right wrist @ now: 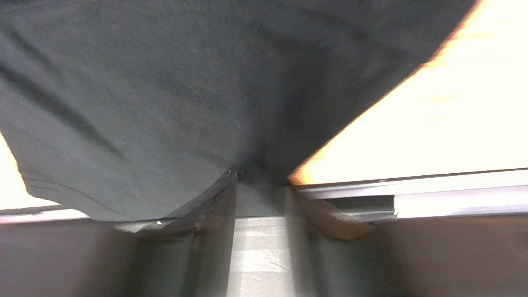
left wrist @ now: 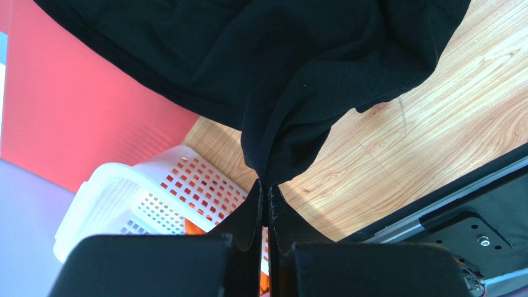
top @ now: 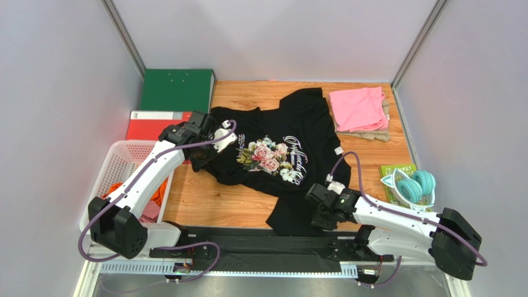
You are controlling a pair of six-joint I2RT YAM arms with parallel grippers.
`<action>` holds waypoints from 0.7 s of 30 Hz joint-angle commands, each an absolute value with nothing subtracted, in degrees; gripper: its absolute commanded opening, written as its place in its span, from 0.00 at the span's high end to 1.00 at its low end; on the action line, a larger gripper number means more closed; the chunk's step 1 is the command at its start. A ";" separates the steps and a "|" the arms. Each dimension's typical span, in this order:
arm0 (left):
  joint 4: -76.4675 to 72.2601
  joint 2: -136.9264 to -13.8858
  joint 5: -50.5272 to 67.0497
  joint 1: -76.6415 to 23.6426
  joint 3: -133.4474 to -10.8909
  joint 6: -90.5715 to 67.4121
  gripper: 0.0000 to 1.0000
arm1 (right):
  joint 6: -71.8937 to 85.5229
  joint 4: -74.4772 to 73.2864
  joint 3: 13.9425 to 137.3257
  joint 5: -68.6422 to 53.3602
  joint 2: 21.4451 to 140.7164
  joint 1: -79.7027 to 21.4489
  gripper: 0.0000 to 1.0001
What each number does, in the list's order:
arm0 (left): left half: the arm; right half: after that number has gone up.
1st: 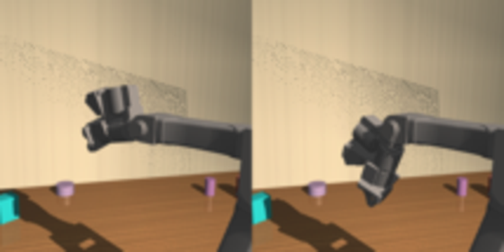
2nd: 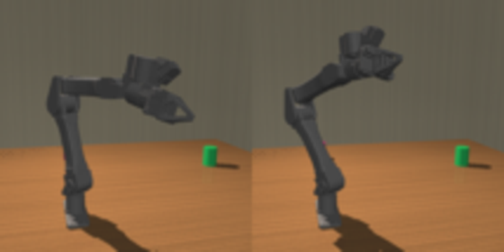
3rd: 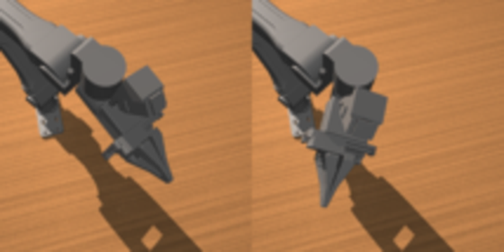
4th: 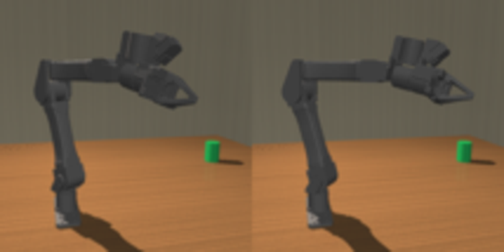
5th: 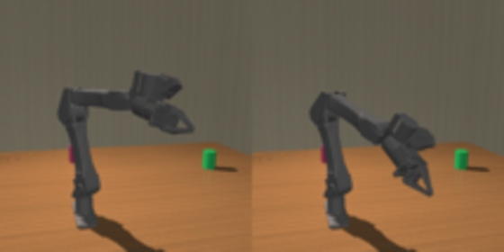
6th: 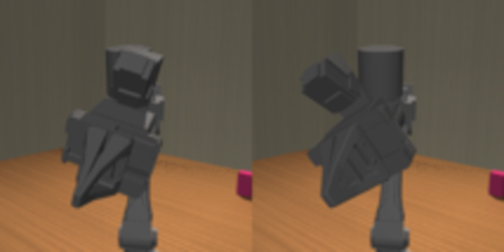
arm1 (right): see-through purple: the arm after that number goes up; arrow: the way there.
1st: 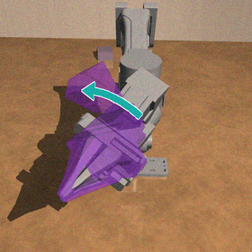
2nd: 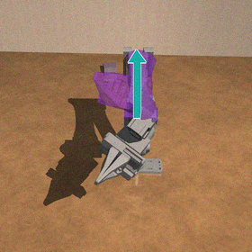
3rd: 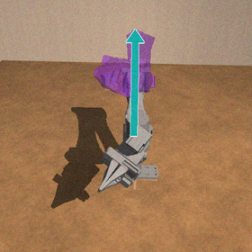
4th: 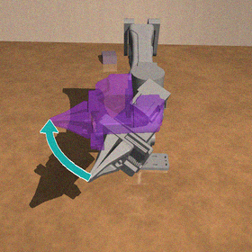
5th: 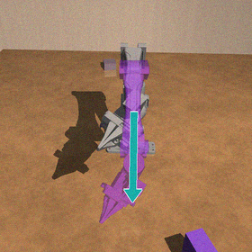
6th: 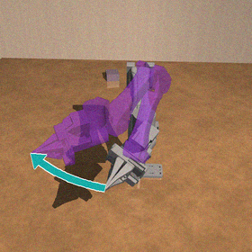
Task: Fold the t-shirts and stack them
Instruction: Grap the side of the flattened tshirt closest away from the robot with both arms
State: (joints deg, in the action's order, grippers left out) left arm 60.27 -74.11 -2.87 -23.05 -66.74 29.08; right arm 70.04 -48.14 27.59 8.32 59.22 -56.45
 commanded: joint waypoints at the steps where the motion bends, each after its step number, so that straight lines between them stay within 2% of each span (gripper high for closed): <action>1: 60.38 -72.60 -2.72 -22.68 -67.85 28.74 1.00 | 72.95 -47.89 26.98 8.00 59.86 -57.83 1.00; 5: 61.00 -72.16 -2.46 -22.68 -67.94 28.13 1.00 | 72.95 -53.60 29.96 9.40 56.96 -58.45 1.00; 14: 65.12 -67.07 -2.99 -22.59 -67.59 28.39 1.00 | 75.84 -77.67 41.92 13.45 42.46 -60.29 1.00; 21: 71.01 -59.42 -2.29 -22.59 -63.73 28.13 1.00 | 78.57 -82.70 42.45 10.46 34.29 -61.52 1.00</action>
State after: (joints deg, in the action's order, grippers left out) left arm 65.98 -64.23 -2.85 -22.83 -66.13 29.02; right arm 75.20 -73.67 41.32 10.83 36.64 -60.64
